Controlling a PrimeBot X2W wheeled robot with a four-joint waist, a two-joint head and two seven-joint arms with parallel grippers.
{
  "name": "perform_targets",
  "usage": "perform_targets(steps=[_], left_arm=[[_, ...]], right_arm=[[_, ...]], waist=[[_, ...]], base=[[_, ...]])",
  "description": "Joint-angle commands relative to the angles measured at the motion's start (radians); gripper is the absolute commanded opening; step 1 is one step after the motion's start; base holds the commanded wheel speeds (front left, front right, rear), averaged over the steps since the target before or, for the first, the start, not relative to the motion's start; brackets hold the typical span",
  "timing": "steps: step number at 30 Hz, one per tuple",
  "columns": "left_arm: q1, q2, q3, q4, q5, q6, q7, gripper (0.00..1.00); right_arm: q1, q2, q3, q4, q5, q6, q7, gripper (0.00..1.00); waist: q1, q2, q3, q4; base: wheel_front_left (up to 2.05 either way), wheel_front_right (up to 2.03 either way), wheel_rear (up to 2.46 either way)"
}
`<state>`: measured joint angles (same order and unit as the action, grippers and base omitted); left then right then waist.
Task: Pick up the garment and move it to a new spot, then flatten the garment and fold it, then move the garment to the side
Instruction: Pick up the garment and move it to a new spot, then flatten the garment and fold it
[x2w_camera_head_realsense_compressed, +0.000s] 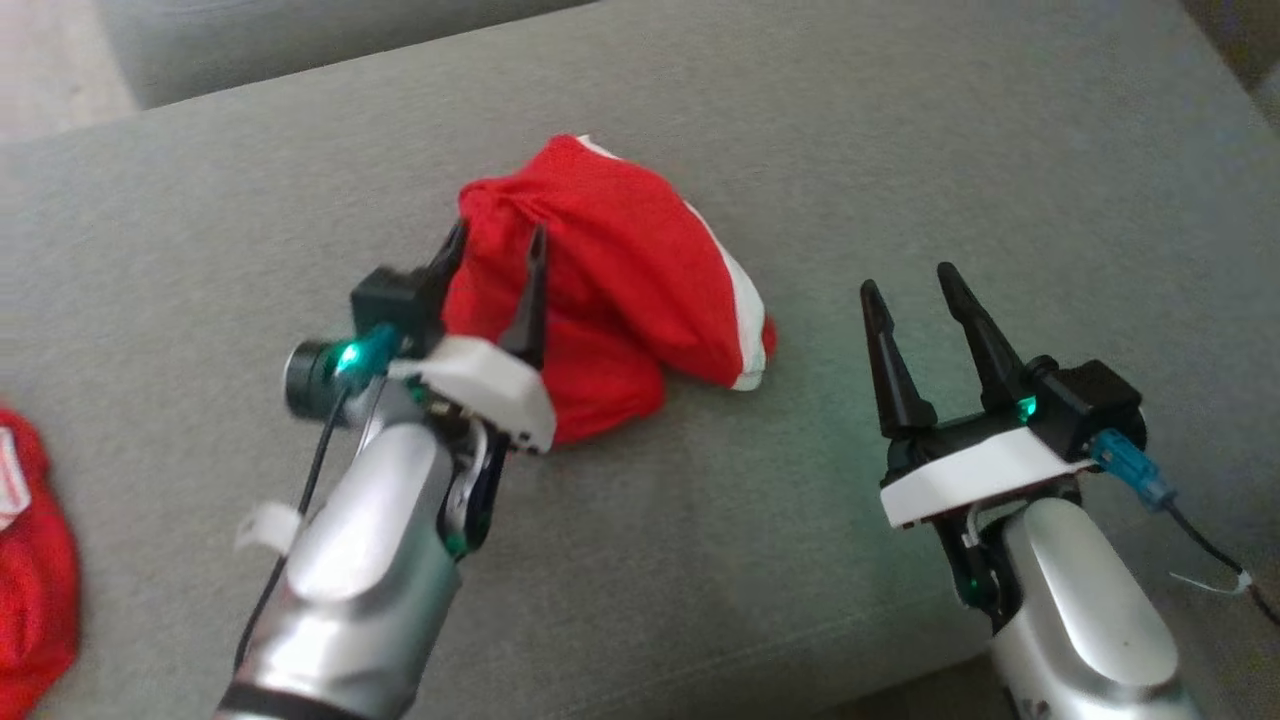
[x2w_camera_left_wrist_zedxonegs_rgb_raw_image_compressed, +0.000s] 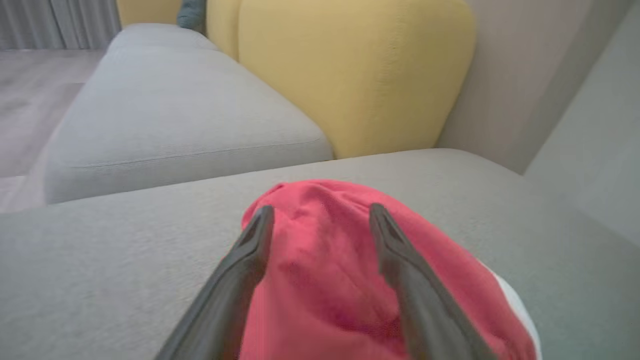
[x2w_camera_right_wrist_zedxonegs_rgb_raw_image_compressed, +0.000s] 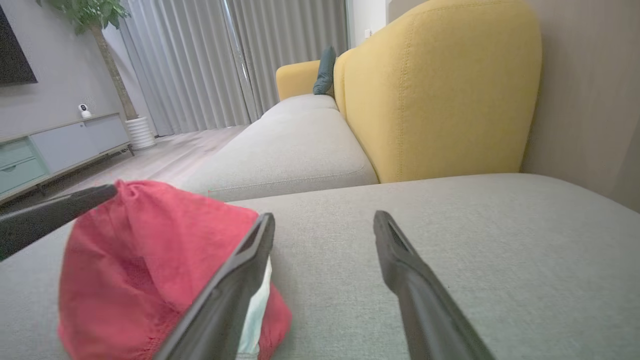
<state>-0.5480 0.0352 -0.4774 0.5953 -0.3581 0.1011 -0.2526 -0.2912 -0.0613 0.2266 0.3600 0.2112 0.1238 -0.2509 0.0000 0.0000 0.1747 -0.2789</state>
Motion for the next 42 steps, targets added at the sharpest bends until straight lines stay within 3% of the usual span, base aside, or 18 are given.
perform_targets(steps=[1,7,22,29,42], left_arm=[[-0.007,0.023,0.046,-0.047,0.018,0.01,-0.009,1.0],[0.159,0.035,0.158,-0.12,0.083,0.039,-0.009,1.0],[0.446,0.024,0.311,-0.281,0.217,0.036,-0.009,1.0],[0.514,0.017,0.314,-0.314,0.224,0.03,-0.009,1.0],[0.45,0.015,0.223,-0.321,0.199,0.016,-0.009,1.0]], right_arm=[[0.004,0.011,0.013,-0.035,0.0,0.007,-0.011,1.0],[0.025,0.011,-0.001,-0.023,-0.008,0.007,-0.011,1.0],[0.118,0.01,-0.06,0.041,-0.011,0.007,-0.011,1.0],[0.136,0.009,-0.076,0.072,-0.02,0.007,-0.011,1.0],[0.055,0.007,-0.096,0.167,-0.006,0.007,-0.011,1.0]], waist=[[0.0,0.0,-0.012,0.04],[0.0,0.0,-0.047,0.12],[0.0,0.0,-0.136,0.244],[0.0,0.0,-0.135,0.263],[0.0,0.0,-0.035,0.312]], base=[[0.0,0.0,0.0],[0.0,0.0,0.0],[0.0,0.0,0.0],[0.0,0.0,0.0],[0.0,0.0,0.0]])
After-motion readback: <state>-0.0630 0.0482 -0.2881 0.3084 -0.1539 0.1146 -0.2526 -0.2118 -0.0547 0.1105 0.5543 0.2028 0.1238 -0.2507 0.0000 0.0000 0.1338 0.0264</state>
